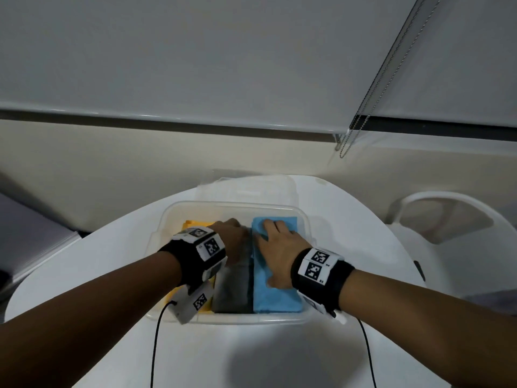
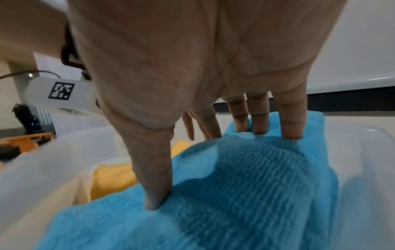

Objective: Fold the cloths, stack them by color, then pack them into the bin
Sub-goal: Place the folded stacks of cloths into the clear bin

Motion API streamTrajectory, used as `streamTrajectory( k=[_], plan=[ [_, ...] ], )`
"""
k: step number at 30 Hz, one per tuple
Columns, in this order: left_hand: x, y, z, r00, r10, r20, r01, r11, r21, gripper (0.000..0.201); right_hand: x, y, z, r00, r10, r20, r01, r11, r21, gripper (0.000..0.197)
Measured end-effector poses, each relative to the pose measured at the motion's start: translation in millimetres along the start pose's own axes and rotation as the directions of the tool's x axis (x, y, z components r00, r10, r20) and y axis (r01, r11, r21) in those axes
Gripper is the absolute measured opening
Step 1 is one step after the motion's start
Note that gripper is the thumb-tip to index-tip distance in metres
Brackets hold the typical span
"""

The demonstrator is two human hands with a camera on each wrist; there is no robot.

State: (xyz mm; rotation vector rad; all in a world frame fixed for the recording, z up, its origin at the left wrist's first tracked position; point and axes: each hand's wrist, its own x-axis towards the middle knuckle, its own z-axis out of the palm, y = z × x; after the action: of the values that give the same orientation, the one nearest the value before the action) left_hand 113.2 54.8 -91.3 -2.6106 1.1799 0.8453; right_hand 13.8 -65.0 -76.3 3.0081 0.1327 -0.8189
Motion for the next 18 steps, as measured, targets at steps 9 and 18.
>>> streamTrajectory(
  k=[9,18],
  plan=[
    [120,-74,177,0.966,-0.168,0.195,0.157,0.985,0.072,0.115,37,5,17,0.975,0.043,0.218,-0.027,0.997,-0.075,0.096],
    [60,-55,104,0.977,-0.118,0.176,0.055,0.943,0.328,0.008,49,2,2,0.930,0.073,0.361,-0.015,0.987,-0.160,0.097]
  ],
)
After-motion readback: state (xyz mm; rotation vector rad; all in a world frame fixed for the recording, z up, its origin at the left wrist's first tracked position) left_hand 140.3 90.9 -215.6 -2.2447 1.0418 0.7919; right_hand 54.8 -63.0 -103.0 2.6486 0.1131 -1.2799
